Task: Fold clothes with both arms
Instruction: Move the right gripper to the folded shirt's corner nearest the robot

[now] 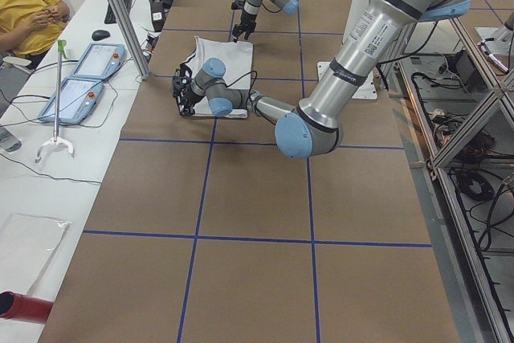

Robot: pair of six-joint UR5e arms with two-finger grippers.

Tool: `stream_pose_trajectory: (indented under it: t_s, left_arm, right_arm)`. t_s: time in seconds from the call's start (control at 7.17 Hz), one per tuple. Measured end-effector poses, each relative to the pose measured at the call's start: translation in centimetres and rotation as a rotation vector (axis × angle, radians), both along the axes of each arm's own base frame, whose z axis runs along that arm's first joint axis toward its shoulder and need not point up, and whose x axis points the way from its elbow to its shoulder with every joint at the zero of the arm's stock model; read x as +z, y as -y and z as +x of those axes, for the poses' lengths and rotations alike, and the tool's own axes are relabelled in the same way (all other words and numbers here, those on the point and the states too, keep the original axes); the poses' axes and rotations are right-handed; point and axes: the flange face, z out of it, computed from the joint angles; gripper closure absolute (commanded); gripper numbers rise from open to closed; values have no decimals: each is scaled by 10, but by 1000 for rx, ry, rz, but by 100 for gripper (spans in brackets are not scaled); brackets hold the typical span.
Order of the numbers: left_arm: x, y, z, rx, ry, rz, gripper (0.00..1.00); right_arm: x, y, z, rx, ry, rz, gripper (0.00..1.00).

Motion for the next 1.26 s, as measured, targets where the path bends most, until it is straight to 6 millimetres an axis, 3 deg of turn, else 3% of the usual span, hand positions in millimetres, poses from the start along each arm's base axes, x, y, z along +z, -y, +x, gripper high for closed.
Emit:
stream_pose_trajectory:
  t_s: [0.28, 0.42, 0.56, 1.26]
  left_arm:
    - [0, 0, 0, 0, 0, 0, 42]
    - [0, 0, 0, 0, 0, 0, 41]
    - [0, 0, 0, -1, -1, -1, 41]
    - [2, -1, 0, -3, -3, -6, 40]
  right_arm:
    - [6, -15, -7, -12, -9, -5, 32]
    - [9, -19, -9, -18, -14, -8, 82]
    - [11, -22, -9, -22, -16, -9, 100]
    - [14, -54, 4, -59, -6, 1, 100]
